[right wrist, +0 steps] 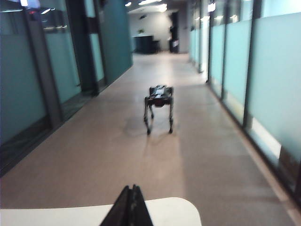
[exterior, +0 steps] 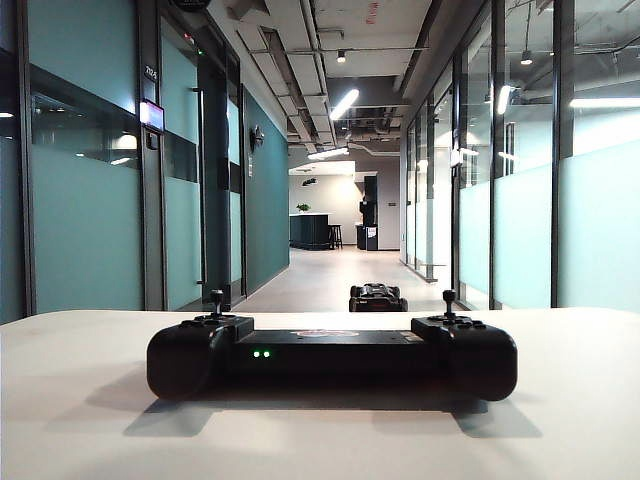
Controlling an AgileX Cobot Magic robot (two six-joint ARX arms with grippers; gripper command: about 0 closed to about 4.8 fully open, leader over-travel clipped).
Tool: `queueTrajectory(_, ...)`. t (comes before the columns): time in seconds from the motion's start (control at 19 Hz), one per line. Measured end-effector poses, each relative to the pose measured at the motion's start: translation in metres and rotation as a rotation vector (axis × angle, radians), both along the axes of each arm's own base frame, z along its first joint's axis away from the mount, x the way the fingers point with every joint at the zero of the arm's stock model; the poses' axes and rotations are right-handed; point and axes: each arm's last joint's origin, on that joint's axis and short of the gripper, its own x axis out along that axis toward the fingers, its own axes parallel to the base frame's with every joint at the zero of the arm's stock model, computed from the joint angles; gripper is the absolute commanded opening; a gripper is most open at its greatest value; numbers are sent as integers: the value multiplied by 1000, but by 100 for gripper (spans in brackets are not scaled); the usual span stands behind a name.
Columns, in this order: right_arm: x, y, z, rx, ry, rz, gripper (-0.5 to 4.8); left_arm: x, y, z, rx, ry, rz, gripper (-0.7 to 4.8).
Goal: Push the left joystick on the remote control sitting on the white table forward to make the robot dog walk in a straight line until it approaches the door.
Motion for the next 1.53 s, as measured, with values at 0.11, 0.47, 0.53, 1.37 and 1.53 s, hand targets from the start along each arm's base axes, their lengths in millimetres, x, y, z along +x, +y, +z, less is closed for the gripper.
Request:
queueTrajectory(0.11,3,1,23,-1,38,33,-3,5,-1,15,0,28,-30,-5)
queueTrajectory(0.47,29,15,87,-4,271,169,-4,40,-8,76,-109,171,-209,-5)
queueTrajectory(0.53,31,19,90,7,307,194,-4,44,-11,81,-110,197,-236,-5)
queueTrajectory(1.37,66,104,62,89,964,430,-5,90,-119,90,72,680,-879,-5)
queueTrajectory(1.53,70,122,48,31,1055,431,-5,93,-122,84,81,718,-896,-5)
